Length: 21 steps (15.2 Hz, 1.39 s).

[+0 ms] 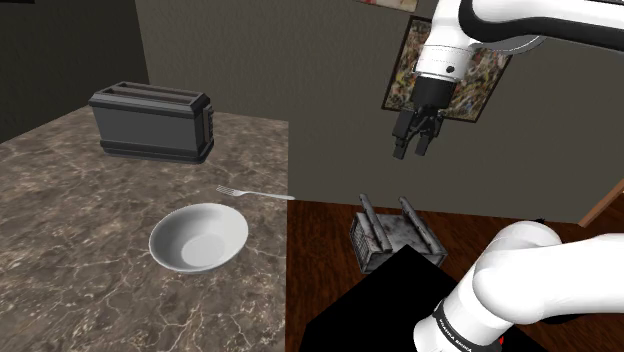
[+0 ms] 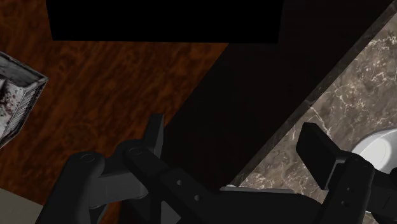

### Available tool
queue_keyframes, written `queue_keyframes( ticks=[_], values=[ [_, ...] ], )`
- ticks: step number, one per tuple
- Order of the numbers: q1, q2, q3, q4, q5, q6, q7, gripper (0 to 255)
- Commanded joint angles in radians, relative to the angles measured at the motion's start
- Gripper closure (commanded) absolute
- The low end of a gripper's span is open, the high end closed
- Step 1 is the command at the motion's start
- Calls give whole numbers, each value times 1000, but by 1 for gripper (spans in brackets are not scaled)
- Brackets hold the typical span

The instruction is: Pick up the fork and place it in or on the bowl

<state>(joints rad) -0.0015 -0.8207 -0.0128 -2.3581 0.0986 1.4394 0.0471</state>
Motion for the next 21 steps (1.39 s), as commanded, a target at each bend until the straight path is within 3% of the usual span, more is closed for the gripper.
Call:
queue_keyframes(
  ticks=[1,11,21],
  values=[
    [0,0,0,0,0,0,0,0],
    [73,305,30,27,-1,314,-140,0],
    [133,647,75,178,-12,544,-255,0]
  ],
)
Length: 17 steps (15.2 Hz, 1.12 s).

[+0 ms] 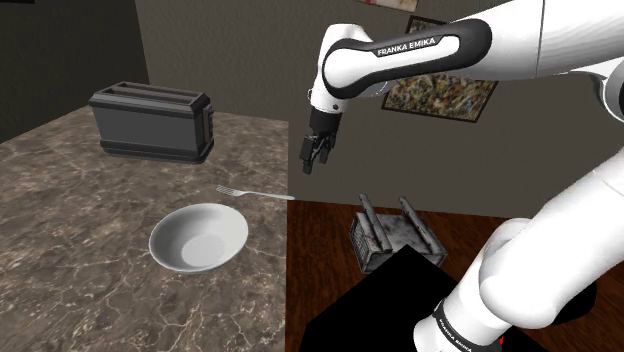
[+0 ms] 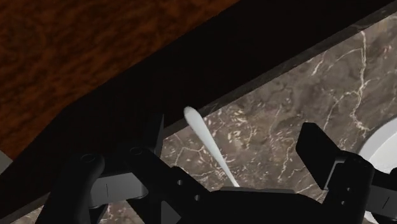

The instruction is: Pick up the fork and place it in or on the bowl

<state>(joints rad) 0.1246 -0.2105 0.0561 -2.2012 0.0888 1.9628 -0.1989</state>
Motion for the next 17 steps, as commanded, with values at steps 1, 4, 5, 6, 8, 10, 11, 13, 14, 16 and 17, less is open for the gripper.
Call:
queue_keyframes(
  ticks=[1,4,5,6,8,10,11,13,14,16,17],
  values=[
    [12,72,12,43,-5,38,-19,0],
    [28,175,28,112,-17,84,-45,0],
    [33,210,33,137,-22,98,-53,0],
    [39,244,39,163,-28,110,-61,0],
    [50,313,49,218,-40,131,-75,0],
    [63,382,60,278,-55,148,-88,0],
    [69,416,64,309,-63,155,-95,0],
    [83,485,74,374,-80,166,-107,0],
    [91,520,78,408,-89,170,-112,0],
    [107,590,85,481,-108,175,-124,0],
    [109,598,86,489,-110,175,-126,0]
  ],
)
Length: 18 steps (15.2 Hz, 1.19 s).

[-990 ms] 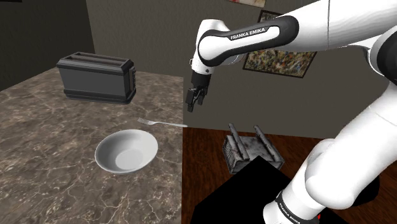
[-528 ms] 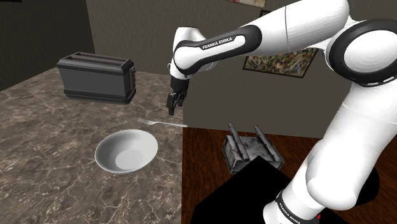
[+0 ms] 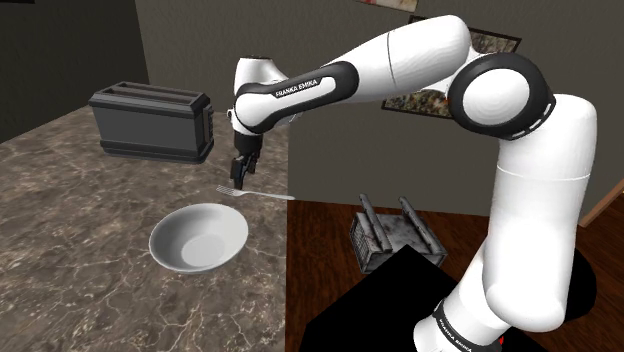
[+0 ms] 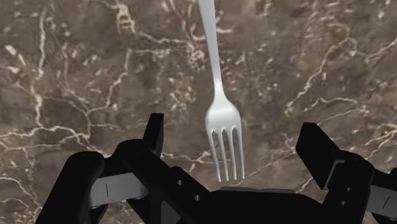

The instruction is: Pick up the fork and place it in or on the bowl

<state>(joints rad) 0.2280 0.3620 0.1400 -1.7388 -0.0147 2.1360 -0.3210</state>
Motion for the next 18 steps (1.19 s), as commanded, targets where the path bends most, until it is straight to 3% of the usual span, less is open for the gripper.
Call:
queue_keyframes(
  ticks=[1,7,15,16,18],
  values=[
    [6,32,2,22,-8,13,-3,0],
    [10,76,-1,-5,-14,83,1,0],
    [10,75,-1,-5,-14,83,1,0],
    [10,75,-1,-5,-14,83,1,255],
    [10,75,-1,-5,-14,83,1,255]
  ],
)
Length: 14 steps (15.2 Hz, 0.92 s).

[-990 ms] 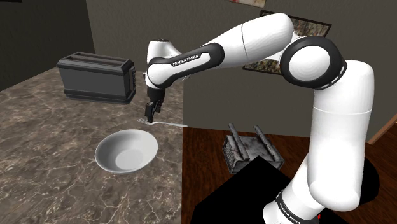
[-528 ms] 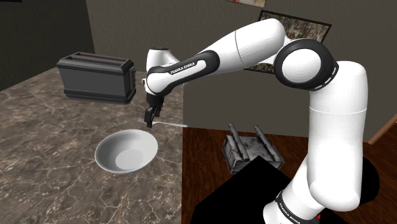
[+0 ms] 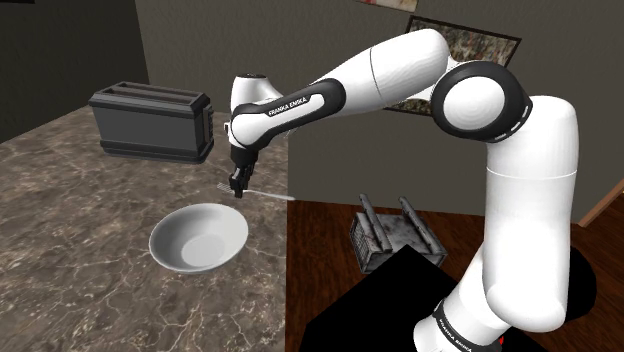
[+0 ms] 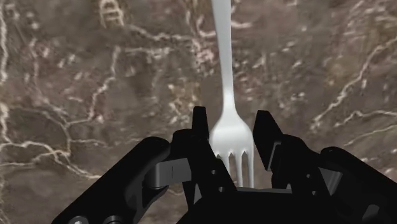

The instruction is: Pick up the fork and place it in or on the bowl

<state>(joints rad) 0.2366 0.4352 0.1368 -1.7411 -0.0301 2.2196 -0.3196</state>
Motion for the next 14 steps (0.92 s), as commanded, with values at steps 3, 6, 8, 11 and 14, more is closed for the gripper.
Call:
queue_keyframes(
  ticks=[3,6,8,11,14],
  values=[
    [1,3,2,-6,1,4,-2,255],
    [2,3,2,-7,1,4,0,255],
    [1,-4,3,2,2,-11,-1,255],
    [0,-23,4,17,5,-44,-1,255],
    [0,-39,5,34,7,-78,-2,255]
  ],
)
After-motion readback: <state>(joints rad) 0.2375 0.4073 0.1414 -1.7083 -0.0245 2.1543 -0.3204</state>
